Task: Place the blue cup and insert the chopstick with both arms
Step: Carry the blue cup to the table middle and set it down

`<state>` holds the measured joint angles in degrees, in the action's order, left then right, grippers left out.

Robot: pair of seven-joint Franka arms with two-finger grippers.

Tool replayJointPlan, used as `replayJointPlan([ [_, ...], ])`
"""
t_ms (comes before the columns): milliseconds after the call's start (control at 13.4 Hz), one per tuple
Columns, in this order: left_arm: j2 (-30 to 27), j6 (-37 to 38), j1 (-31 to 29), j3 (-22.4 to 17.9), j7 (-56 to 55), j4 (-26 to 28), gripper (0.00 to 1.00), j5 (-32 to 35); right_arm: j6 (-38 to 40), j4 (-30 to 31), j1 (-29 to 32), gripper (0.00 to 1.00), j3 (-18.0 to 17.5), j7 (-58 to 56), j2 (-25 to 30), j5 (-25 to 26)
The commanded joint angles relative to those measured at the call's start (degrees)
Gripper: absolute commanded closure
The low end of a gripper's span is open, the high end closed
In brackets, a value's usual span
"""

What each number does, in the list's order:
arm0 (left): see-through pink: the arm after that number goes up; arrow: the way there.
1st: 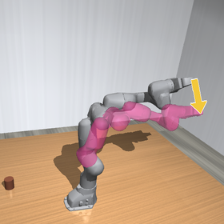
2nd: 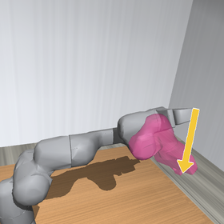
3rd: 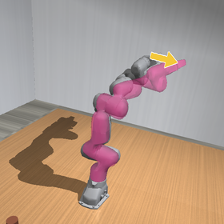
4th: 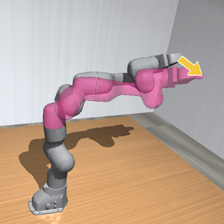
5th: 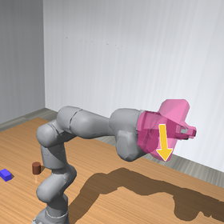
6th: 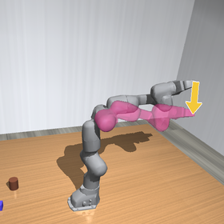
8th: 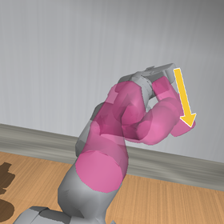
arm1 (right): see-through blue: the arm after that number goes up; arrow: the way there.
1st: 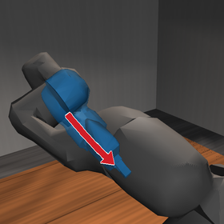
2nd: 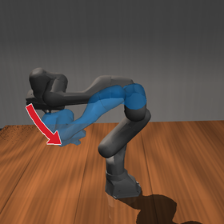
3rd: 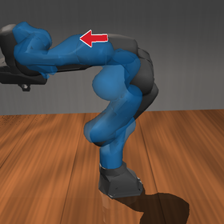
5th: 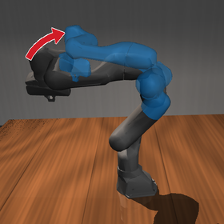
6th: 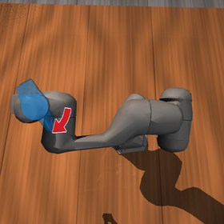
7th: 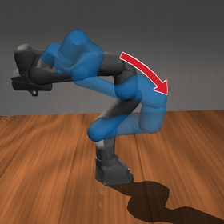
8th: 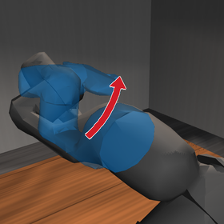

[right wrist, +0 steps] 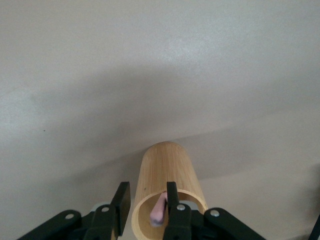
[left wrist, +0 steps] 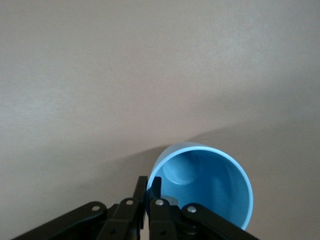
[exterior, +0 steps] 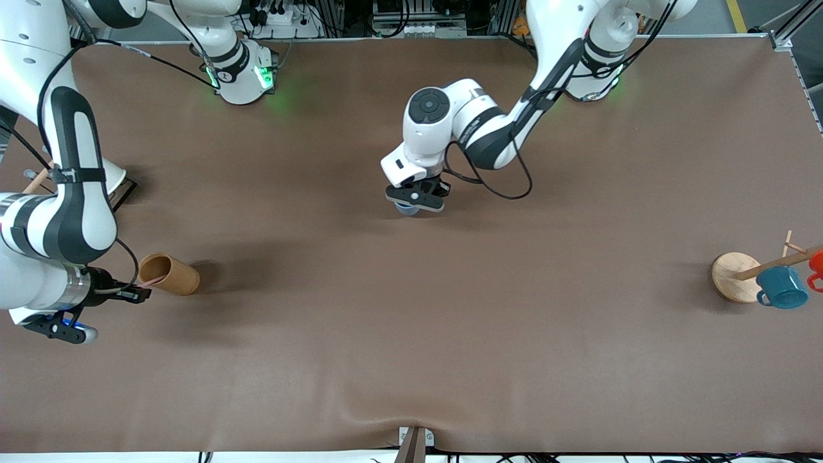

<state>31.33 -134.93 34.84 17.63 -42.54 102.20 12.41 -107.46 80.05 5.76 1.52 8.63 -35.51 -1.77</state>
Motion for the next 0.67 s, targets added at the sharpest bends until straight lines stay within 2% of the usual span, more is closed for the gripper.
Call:
replayJointPlan([
  [0, 5.48, -2.79, 2.34, -0.67, -6.13, -3.66, 1.00, 4.71, 1.46, -0.51, 0.48, 0.64, -0.38, 0.60, 0.44, -0.69],
  [75, 5.93, -2.80, 2.25, -0.67, -8.59, -4.63, 0.66, 6.30, 2.07, -0.51, 0.48, 0.66, -0.38, 0.51, 0.44, -0.78],
  [149, 5.85, -2.80, 2.17, -0.67, -9.83, -4.72, 0.01, 7.27, 2.34, -0.51, 0.65, 0.68, -0.38, 0.51, 0.44, -0.78],
  [374, 2.62, -1.58, 1.12, -0.67, -10.11, -4.73, 0.00, 7.63, 2.69, -0.51, 1.09, 0.70, -0.38, 0.42, 0.44, -1.74],
  [598, -4.93, 6.32, -1.34, -0.58, -9.76, -4.81, 0.00, 6.85, 2.69, -0.51, 1.09, 0.73, -0.38, 0.34, 0.53, -1.74],
])
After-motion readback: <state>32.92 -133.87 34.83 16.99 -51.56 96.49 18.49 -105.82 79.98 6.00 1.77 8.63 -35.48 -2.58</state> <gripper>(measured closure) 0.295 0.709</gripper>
